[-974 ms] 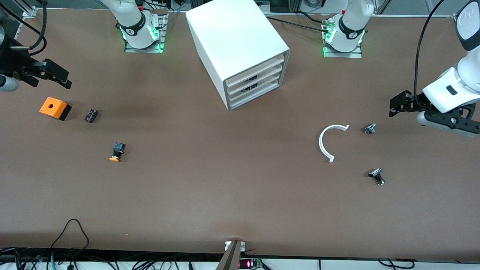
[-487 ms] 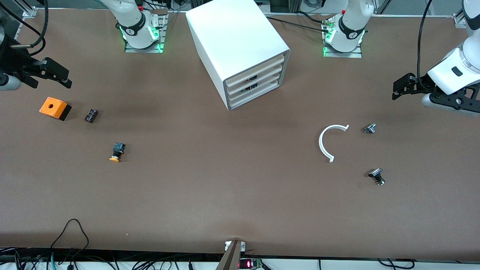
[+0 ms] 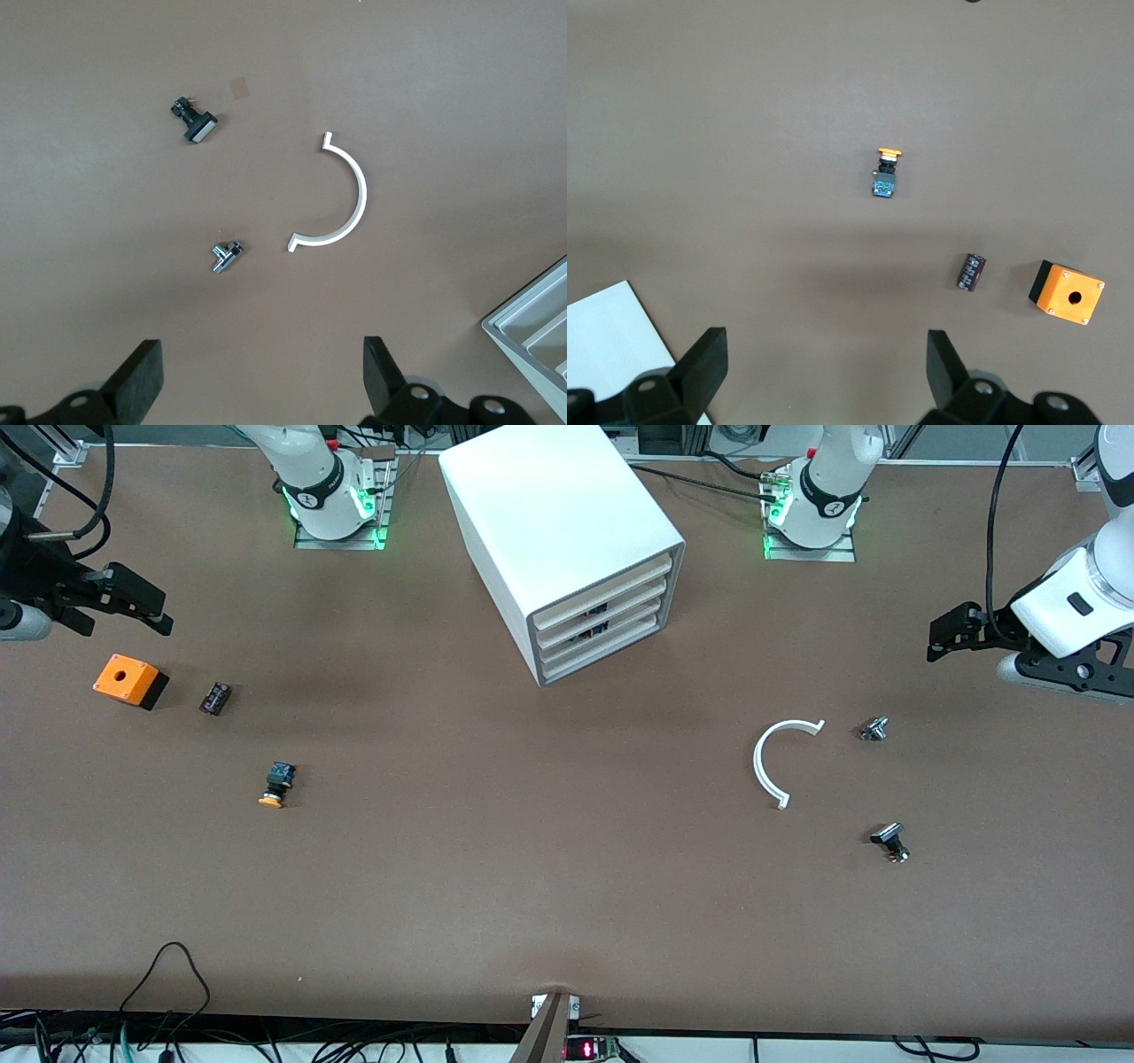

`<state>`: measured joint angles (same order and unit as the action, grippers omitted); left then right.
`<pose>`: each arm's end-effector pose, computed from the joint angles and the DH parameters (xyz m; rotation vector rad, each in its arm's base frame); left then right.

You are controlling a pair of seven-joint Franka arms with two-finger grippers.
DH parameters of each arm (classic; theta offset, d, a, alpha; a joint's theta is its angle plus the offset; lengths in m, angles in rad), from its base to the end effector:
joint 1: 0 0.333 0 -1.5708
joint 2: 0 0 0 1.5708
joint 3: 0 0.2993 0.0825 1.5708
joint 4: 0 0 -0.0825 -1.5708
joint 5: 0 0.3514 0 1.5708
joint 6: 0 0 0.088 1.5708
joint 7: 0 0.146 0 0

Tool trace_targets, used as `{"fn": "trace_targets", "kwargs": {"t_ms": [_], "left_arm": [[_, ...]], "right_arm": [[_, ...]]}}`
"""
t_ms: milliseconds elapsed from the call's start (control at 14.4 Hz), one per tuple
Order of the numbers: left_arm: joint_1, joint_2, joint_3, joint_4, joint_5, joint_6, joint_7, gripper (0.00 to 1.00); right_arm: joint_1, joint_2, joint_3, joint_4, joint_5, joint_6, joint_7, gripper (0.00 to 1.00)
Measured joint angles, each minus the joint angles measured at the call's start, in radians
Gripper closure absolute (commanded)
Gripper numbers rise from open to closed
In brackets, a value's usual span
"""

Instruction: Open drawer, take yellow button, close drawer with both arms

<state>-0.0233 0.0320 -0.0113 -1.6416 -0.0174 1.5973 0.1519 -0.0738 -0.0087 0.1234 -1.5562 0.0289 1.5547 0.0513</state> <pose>0.5263 -0.0206 0.5233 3.1039 -0.2885 -0.1172 0.5175 0.0302 0.5783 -3.1134 0.0018 -0.0089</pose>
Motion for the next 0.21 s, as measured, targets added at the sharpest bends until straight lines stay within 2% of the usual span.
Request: {"fn": "trace_targets", "kwargs": {"t_ms": [209], "left_arm": [[-0.001,0.002,0.000,0.001,0.000,0.000,0.000,0.01]], "right_arm": [[0.000,0.000,0.000,0.000,0.000,0.003,0.000,0.01]]}}
